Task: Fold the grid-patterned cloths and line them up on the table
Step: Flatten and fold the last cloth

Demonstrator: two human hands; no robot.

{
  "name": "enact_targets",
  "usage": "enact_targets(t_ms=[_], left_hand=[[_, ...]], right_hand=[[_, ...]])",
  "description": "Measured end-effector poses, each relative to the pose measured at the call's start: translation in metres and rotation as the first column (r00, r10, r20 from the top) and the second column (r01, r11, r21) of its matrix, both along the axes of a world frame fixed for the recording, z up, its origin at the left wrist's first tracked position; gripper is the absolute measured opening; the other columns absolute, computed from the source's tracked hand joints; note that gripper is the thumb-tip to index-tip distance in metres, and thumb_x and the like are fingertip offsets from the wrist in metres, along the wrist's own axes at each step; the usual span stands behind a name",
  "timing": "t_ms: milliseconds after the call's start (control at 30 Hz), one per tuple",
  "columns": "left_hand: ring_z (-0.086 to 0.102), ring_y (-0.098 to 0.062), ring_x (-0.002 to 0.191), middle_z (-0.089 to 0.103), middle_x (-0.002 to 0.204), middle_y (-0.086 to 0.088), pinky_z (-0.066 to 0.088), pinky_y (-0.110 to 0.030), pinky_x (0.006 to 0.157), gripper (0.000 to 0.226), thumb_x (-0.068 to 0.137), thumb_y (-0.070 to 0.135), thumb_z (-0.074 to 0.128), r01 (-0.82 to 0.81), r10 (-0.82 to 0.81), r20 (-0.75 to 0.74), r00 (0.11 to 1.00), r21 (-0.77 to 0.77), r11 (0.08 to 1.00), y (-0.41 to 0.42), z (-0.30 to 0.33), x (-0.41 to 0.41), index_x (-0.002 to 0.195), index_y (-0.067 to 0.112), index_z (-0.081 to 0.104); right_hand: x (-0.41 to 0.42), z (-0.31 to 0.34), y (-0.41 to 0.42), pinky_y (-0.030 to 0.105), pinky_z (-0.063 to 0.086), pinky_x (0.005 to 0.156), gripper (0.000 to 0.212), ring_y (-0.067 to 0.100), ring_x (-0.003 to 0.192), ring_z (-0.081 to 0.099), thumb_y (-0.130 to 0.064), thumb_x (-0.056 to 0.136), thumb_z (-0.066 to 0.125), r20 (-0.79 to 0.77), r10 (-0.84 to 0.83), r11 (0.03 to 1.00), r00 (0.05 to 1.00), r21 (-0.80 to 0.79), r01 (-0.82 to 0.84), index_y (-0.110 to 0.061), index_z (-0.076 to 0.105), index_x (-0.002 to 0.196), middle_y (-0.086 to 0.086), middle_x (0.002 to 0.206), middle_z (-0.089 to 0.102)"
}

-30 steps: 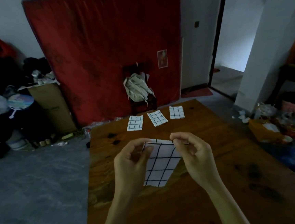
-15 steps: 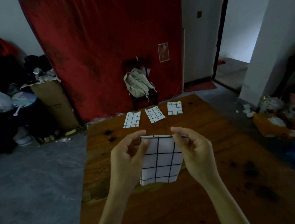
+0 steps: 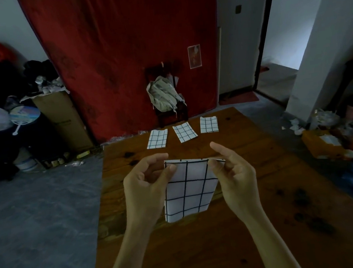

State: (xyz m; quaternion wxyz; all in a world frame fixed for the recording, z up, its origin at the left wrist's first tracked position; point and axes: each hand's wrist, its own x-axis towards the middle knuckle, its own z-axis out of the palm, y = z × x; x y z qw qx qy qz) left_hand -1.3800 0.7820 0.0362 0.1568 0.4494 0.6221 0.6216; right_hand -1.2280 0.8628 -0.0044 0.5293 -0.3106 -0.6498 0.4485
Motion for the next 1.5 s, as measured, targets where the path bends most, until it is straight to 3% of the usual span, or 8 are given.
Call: enact_targets(t_ms=[200, 367, 533, 733, 867, 1067, 1300, 1500], left_hand=[[0.066, -0.004, 0.076, 0.068, 0.081, 0.005, 0.051, -0.013, 0.061, 0.024, 0.076, 0.013, 0.072, 0.019, -0.019, 0.001, 1.000, 0.011, 1.000, 0.000, -0.002, -0.010, 0.097, 0.022, 0.066], [0.066, -0.003, 0.080, 0.069, 0.085, 0.007, 0.053, -0.014, 0.064, 0.023, 0.072, 0.022, 0.072, -0.014, 0.012, 0.049, 0.999, 0.024, 1.000, 0.002, -0.006, -0.017, 0.094, 0.027, 0.067], [0.067, -0.008, 0.080, 0.069, 0.086, 0.002, 0.053, -0.015, 0.065, 0.024, 0.075, 0.015, 0.074, -0.025, 0.023, 0.110, 0.994, 0.021, 0.999, 0.008, -0.019, -0.023, 0.095, 0.026, 0.067], [0.057, -0.001, 0.102, 0.059, 0.108, 0.014, 0.047, -0.019, 0.084, 0.029, 0.085, 0.023, 0.068, 0.013, -0.015, -0.406, 0.914, -0.008, 1.000, 0.021, -0.023, -0.026, 0.113, 0.026, 0.059], [0.060, -0.008, 0.098, 0.067, 0.104, 0.006, 0.051, -0.035, 0.083, 0.031, 0.089, 0.038, 0.056, 0.181, -0.213, -0.634, 0.743, -0.116, 0.977, 0.039, -0.021, -0.011, 0.111, 0.020, 0.066], [0.059, 0.000, 0.080, 0.066, 0.086, 0.011, 0.051, -0.023, 0.069, 0.012, 0.088, 0.026, 0.061, 0.256, -0.235, -0.639, 0.733, -0.061, 0.965, 0.047, -0.025, -0.009, 0.093, 0.020, 0.070], [0.056, -0.002, 0.076, 0.057, 0.082, 0.019, 0.046, -0.018, 0.063, 0.018, 0.092, 0.033, 0.044, 0.193, -0.192, -0.607, 0.771, -0.065, 0.979, 0.048, -0.034, -0.009, 0.087, 0.025, 0.059], [0.058, -0.003, 0.078, 0.056, 0.079, 0.015, 0.045, -0.011, 0.062, 0.016, 0.091, 0.001, 0.054, 0.092, -0.093, -0.536, 0.839, -0.029, 0.995, 0.047, -0.039, -0.026, 0.091, 0.016, 0.053]], right_hand=[[-0.005, -0.001, 0.004, 0.012, 0.025, 0.037, 0.032, 0.008, 0.039, 0.030, -0.032, 0.091, 0.053, 0.039, 0.013, 1.000, 0.999, 0.021, -0.014, -0.036, 0.053, 0.123, 0.017, 0.071, 0.055], [-0.010, 0.000, 0.004, 0.016, 0.039, 0.045, 0.039, 0.009, 0.049, 0.049, -0.035, 0.089, 0.055, 0.033, 0.048, 0.998, 0.998, -0.033, -0.047, -0.030, 0.050, 0.127, 0.002, 0.074, 0.062], [-0.008, -0.015, 0.010, 0.018, 0.052, 0.065, 0.024, 0.006, 0.083, 0.068, -0.031, 0.090, 0.056, 0.106, 0.090, 0.991, 0.990, -0.106, -0.079, -0.015, 0.070, 0.102, -0.008, 0.091, 0.073], [-0.009, -0.017, 0.015, 0.025, 0.056, 0.059, 0.036, 0.009, 0.073, 0.068, -0.044, 0.088, 0.053, 0.283, -0.028, 0.999, 0.959, 0.050, 0.014, -0.016, 0.071, 0.101, -0.007, 0.083, 0.071], [-0.012, -0.011, 0.017, 0.033, 0.055, 0.057, 0.016, 0.011, 0.066, 0.066, -0.022, 0.094, 0.059, 0.457, -0.055, 0.975, 0.888, 0.216, -0.051, -0.018, 0.071, 0.103, -0.007, 0.079, 0.070], [-0.005, -0.004, 0.019, 0.015, 0.037, 0.047, 0.011, 0.009, 0.055, 0.053, -0.026, 0.094, 0.060, 0.572, -0.082, 0.957, 0.816, 0.274, -0.096, -0.021, 0.069, 0.091, -0.017, 0.059, 0.051], [-0.007, -0.010, 0.021, 0.021, 0.030, 0.043, 0.018, 0.016, 0.049, 0.046, -0.038, 0.094, 0.057, 0.554, -0.057, 0.955, 0.831, 0.272, -0.115, -0.024, 0.068, 0.090, -0.014, 0.055, 0.047], [0.000, -0.038, 0.026, 0.021, 0.033, 0.043, 0.020, 0.013, 0.050, 0.049, -0.038, 0.097, 0.052, 0.565, -0.077, 0.966, 0.822, 0.246, -0.079, -0.025, 0.068, 0.095, -0.017, 0.060, 0.052]])
